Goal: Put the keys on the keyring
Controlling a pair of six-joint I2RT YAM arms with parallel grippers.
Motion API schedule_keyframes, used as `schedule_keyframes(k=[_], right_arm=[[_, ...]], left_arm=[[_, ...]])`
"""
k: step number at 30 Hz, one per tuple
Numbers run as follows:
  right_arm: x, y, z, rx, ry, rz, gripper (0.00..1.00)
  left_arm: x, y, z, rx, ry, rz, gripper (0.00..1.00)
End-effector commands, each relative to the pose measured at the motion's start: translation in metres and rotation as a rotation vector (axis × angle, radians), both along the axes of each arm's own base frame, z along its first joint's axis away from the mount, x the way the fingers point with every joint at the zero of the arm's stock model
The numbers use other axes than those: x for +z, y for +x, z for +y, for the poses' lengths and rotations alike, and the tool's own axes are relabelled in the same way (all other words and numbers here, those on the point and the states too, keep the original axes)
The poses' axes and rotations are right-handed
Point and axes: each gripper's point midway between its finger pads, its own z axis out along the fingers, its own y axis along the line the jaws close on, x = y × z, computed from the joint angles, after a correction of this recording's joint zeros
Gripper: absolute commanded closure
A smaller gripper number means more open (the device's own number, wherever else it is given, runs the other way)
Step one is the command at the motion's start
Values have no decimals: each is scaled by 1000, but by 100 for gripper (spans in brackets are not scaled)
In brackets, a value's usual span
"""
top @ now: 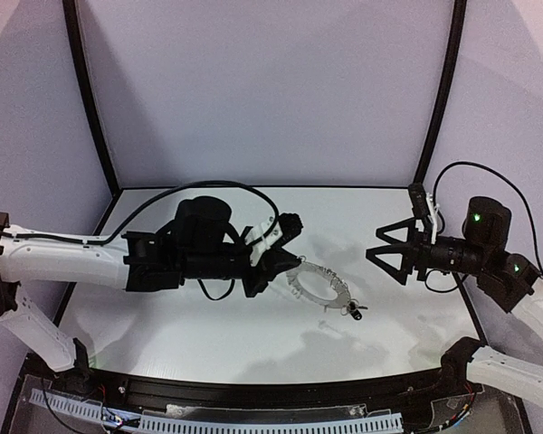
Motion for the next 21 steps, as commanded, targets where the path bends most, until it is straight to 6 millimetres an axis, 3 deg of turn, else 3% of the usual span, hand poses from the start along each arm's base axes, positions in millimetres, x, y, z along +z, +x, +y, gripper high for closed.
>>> schedule_keyframes(k=[1,7,12,21], right_arm=[[30,-30,23,270,64,-44,2],[36,-32,52,393,35,-45,4],[47,-43,83,524,21,-113,8],[63,-71,116,695,28,-246,33]], left_arm=[[52,-28,7,-113,-207,7,99],[84,-48,19,-189,-333,-4,99],[90,-68,23,-296,-346,-19,99],[94,-80,27,-352,-356,-22,99]])
